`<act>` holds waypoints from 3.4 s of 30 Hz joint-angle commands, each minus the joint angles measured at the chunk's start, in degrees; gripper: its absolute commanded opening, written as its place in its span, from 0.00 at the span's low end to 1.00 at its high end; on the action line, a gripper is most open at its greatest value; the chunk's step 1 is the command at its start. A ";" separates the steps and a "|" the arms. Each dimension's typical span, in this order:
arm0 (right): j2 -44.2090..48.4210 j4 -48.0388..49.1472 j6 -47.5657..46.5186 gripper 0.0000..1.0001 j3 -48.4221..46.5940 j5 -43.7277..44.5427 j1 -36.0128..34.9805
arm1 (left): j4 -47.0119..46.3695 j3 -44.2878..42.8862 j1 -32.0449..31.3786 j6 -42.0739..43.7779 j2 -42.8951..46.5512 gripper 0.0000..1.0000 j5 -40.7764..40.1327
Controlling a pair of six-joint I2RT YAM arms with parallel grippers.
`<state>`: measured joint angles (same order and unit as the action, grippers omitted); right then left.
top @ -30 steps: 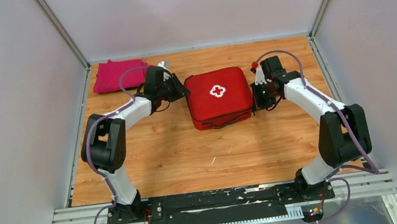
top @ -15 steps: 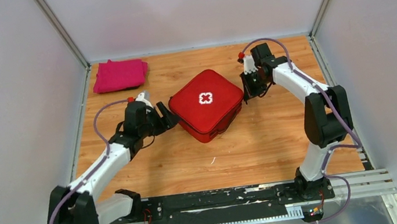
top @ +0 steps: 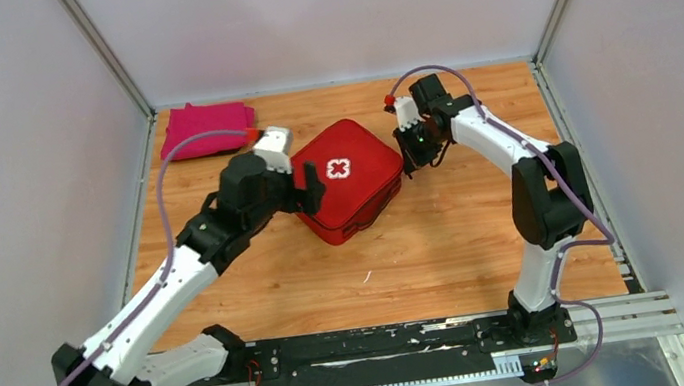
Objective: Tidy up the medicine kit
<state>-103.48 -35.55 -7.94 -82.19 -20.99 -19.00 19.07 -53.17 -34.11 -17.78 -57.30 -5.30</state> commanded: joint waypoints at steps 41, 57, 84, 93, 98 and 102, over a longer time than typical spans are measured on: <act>0.73 5.19 0.71 0.00 5.80 3.03 -1.65 | -5.41 -15.08 -13.62 30.05 -41.40 0.70 -14.33; 10.13 4.02 2.84 0.00 13.97 -7.44 -2.86 | -3.91 -18.15 -12.12 26.41 -44.41 0.61 -11.71; 10.32 39.16 42.58 0.00 25.39 -8.12 -11.84 | -8.29 -13.61 -12.12 25.93 -38.22 0.73 -2.37; 15.65 28.08 36.20 0.00 27.15 0.77 -7.28 | -6.51 -10.45 -12.12 26.47 -27.27 0.80 3.56; 19.27 21.89 31.69 0.00 27.96 2.74 -1.27 | -11.41 -6.88 -10.96 23.28 -19.68 0.88 0.63; 19.87 18.70 28.56 0.00 27.15 2.38 4.07 | -12.41 -9.10 -5.03 16.59 -21.54 0.92 1.04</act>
<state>-85.25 -11.25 25.39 -54.72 -20.21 -19.75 9.34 -61.12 -44.36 5.48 -76.69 -3.77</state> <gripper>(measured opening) 0.018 0.913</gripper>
